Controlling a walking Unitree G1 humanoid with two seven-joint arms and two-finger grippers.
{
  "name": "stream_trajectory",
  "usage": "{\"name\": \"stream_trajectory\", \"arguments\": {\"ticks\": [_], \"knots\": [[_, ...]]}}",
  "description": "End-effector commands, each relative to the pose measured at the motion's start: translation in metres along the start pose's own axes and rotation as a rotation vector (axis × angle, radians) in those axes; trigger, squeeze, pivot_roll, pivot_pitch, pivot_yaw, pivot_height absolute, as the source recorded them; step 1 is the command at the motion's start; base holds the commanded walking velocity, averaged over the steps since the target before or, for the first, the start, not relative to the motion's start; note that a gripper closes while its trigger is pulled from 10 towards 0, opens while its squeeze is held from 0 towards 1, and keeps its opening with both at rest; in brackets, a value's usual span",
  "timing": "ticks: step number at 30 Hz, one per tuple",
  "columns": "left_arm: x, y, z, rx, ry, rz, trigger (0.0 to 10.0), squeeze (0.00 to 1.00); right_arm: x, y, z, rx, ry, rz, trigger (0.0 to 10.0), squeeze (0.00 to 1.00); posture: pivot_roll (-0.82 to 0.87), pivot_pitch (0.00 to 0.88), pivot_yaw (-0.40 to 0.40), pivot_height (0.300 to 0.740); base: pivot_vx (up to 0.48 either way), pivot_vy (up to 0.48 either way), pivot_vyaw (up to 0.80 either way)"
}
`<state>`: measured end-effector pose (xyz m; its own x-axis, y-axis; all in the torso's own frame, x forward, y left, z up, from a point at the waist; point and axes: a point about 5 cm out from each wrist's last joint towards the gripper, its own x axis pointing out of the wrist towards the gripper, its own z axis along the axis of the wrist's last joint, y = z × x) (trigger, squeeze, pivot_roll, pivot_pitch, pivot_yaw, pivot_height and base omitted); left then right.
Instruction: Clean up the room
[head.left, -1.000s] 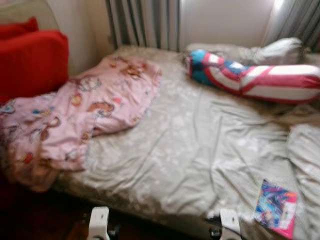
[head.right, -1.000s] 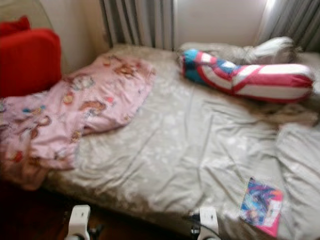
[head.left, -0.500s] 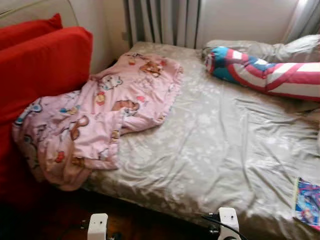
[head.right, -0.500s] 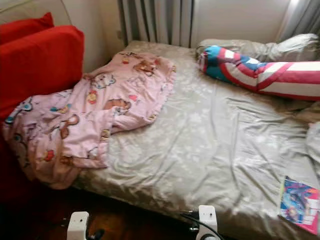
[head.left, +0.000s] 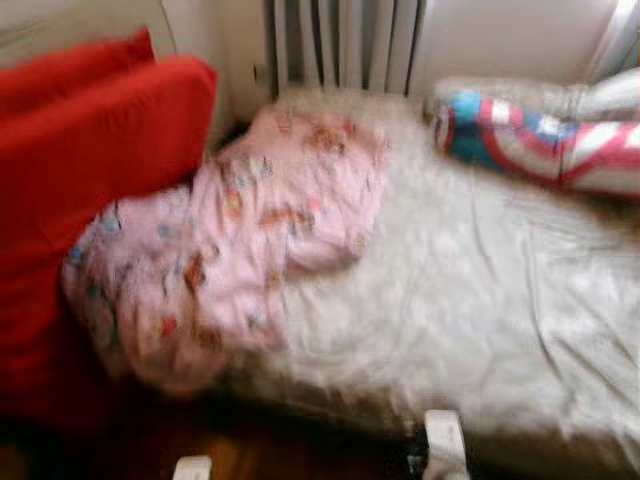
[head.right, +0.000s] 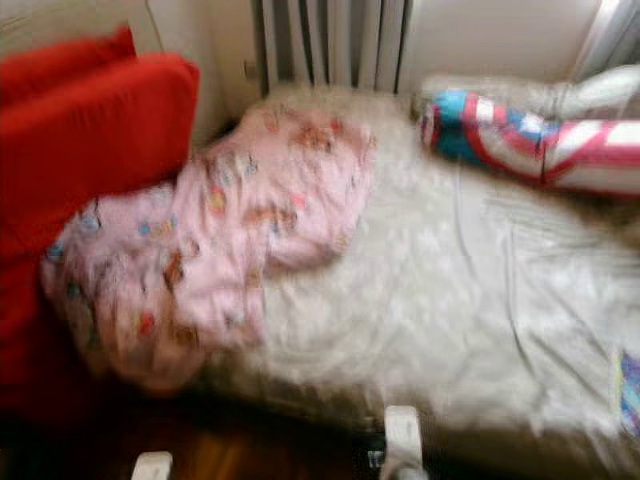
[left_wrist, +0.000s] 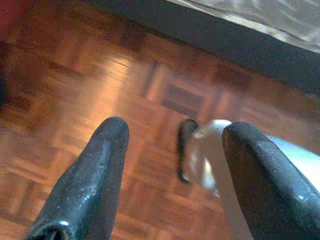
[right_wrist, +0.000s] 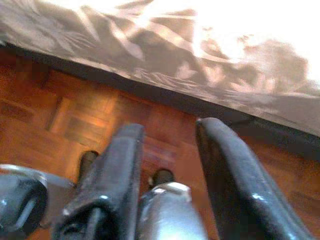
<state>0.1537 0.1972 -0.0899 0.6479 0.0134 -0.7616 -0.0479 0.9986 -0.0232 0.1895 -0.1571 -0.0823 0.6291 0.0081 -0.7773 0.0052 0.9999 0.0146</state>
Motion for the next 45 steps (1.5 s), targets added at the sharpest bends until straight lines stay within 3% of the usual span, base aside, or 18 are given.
{"name": "stream_trajectory", "arguments": {"ticks": [1,15,45], "knots": [[0.0012,-0.0043,-0.0003,-0.004,0.015,-0.009,10.0,0.0,-0.003,-0.0106,-0.0108,0.003,0.035,-0.025,10.0,0.0,0.12,0.058,0.013,0.74,0.0,0.48,0.0],[0.0014,-0.003,0.0008,0.006,0.014,-0.008,10.0,0.0,-0.0038,-0.0117,-0.0139,-0.003,0.047,-0.026,10.0,0.0,0.12,0.045,0.016,0.74,0.0,0.48,0.0],[0.0026,-0.0032,0.005,0.008,0.001,-0.015,10.0,0.0,-0.0054,-0.0139,-0.0206,-0.026,0.077,-0.012,10.0,0.0,0.12,0.062,0.014,0.74,0.0,0.0,0.0]]}}
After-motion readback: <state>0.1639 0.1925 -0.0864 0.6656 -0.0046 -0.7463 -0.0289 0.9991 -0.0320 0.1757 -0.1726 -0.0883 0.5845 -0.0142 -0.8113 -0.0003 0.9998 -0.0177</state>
